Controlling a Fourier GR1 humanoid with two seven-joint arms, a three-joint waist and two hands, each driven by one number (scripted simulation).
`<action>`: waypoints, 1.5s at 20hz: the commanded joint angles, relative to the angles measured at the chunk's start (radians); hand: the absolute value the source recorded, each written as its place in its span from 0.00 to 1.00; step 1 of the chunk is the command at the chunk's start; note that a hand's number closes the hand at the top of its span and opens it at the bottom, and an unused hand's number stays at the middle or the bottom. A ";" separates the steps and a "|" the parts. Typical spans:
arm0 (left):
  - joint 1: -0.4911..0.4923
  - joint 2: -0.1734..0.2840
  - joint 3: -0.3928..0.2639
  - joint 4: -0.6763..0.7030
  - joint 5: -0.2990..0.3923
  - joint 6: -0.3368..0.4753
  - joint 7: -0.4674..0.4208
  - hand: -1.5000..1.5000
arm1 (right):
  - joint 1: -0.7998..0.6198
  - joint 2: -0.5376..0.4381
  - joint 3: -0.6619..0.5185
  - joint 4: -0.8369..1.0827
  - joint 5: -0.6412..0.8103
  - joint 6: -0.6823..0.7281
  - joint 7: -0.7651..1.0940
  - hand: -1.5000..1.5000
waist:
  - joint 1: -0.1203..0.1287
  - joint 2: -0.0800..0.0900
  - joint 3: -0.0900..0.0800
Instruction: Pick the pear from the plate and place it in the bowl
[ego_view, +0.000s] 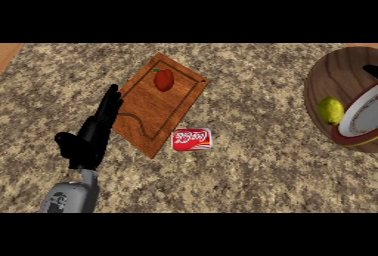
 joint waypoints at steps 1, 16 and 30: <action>0.031 -0.017 -0.016 -0.011 -0.003 0.004 -0.008 0.50 | 0.042 0.070 -0.070 0.018 -0.083 -0.057 -0.134 0.00 | 0.001 0.012 0.024; 0.040 -0.022 0.004 -0.006 -0.011 0.017 -0.019 0.50 | 0.073 -0.042 -0.235 -0.098 -0.358 0.160 -0.077 0.00 | -0.033 -0.003 0.021; 0.046 -0.003 0.020 -0.034 -0.009 -0.006 0.011 0.50 | 0.395 -0.060 -0.249 -0.294 -0.561 0.406 -0.147 0.00 | -0.023 0.002 0.021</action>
